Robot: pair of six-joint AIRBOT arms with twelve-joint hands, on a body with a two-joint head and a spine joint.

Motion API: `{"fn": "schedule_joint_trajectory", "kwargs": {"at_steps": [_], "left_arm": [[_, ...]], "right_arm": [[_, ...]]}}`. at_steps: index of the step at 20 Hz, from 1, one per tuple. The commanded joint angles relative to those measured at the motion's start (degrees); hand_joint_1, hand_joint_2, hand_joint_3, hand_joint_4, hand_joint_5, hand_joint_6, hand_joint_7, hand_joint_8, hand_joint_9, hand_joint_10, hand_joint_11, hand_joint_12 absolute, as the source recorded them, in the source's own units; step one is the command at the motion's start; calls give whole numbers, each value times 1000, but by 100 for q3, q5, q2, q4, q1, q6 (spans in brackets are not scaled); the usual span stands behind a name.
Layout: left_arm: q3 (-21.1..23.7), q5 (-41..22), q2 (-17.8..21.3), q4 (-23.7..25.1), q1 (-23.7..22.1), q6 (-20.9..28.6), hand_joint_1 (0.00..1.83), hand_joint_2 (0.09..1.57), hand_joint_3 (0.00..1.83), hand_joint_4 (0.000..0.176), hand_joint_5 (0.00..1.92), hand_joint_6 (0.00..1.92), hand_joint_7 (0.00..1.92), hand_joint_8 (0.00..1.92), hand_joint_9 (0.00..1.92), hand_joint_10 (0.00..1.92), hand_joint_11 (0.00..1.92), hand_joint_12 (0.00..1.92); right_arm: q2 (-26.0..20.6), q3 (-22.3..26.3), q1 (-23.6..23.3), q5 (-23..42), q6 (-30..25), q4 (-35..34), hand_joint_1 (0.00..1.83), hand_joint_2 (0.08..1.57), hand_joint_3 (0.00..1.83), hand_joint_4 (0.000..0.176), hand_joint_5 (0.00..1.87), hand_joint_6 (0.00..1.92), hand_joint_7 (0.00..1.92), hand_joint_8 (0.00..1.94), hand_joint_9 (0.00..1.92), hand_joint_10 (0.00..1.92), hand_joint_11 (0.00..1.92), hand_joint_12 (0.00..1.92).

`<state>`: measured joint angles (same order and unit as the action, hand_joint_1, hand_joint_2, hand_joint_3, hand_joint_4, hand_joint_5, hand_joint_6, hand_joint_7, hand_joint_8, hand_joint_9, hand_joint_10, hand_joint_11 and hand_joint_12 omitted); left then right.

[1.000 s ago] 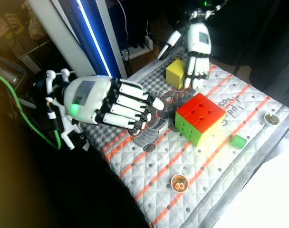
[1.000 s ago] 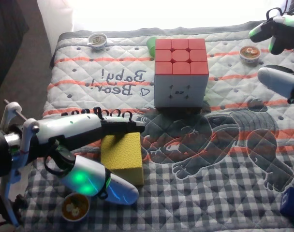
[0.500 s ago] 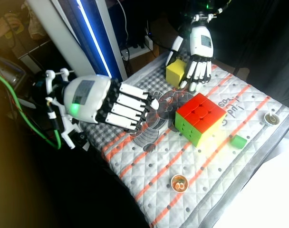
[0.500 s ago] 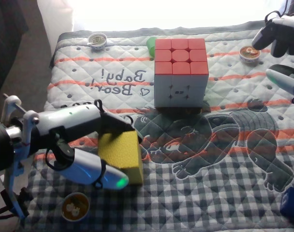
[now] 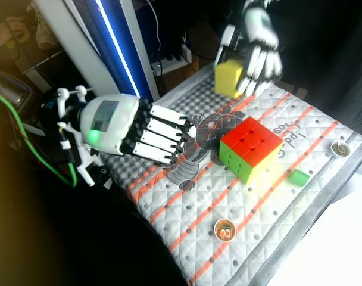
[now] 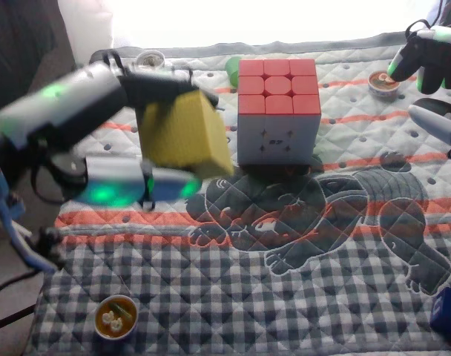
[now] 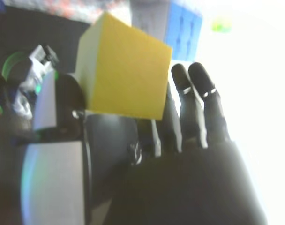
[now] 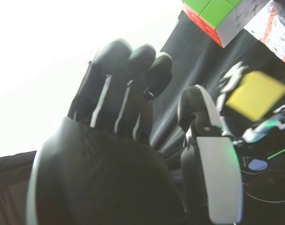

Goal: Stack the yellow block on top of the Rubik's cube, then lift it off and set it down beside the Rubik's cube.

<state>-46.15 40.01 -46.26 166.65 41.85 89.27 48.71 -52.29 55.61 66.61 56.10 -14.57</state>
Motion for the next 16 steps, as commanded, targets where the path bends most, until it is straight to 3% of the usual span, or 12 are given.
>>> {"fn": "schedule_joint_trajectory", "kwargs": {"at_steps": [1,2,3,4,5,6,7,9,10,16], "left_arm": [[-56,939,-23,114,-170,30,995,1230,1,9,766,1320,576,6,275,254,0,786],[-136,957,-77,149,-326,30,978,1232,1,38,761,1325,577,4,312,158,0,790],[-299,857,-190,212,-556,30,979,1240,0,26,748,1347,577,3,327,122,0,837],[-448,689,-309,255,-755,30,1000,1233,1,0,762,1331,584,3,347,83,0,821],[-593,458,-430,319,-947,30,1039,1222,0,0,781,1301,585,4,419,95,0,1200],[-720,256,-542,374,-1138,30,1072,1213,0,0,796,1278,593,7,465,119,0,1439],[-915,-46,-731,468,-1415,30,1092,1205,4,0,804,1266,623,18,415,299,0,1558],[-1183,-400,-1007,567,-1752,30,1105,1208,0,0,801,1270,665,40,230,650,0,1509],[-1309,-523,-1129,575,-1848,30,1112,1190,0,0,833,1225,686,67,154,808,0,1581],[-2282,-1480,-2079,473,-2191,31,1121,1151,0,0,909,1104,710,80,274,716,0,1511]], "right_arm": [[-2,-41,-40,705,-24,31,846,1322,59,0,431,1024,613,1306,547,1570,404,1921],[6,-48,-40,705,-24,31,846,1318,60,0,428,1014,594,1261,512,1540,337,1921],[24,-60,-38,704,-24,31,882,1310,56,0,411,1001,530,1274,426,1557,243,1921],[38,-71,-36,704,-24,31,913,1312,60,0,424,1014,566,1289,459,1543,294,1921],[53,-83,-30,704,-24,31,885,1311,63,0,433,1013,591,1282,481,1522,300,1921],[64,-91,-28,704,-24,32,851,1306,66,0,437,1022,601,1311,502,1542,335,1921],[82,-104,-19,703,-24,32,854,1298,65,0,434,1016,599,1307,510,1559,347,1921],[106,-121,-18,703,-24,38,832,1282,63,0,438,961,586,1276,488,1570,348,1921],[121,-132,-18,703,-25,41,838,1284,65,0,433,955,585,1277,485,1570,329,1921],[171,-172,-18,701,-28,57,825,1304,83,0,451,1003,612,1380,514,1640,380,1921]]}}
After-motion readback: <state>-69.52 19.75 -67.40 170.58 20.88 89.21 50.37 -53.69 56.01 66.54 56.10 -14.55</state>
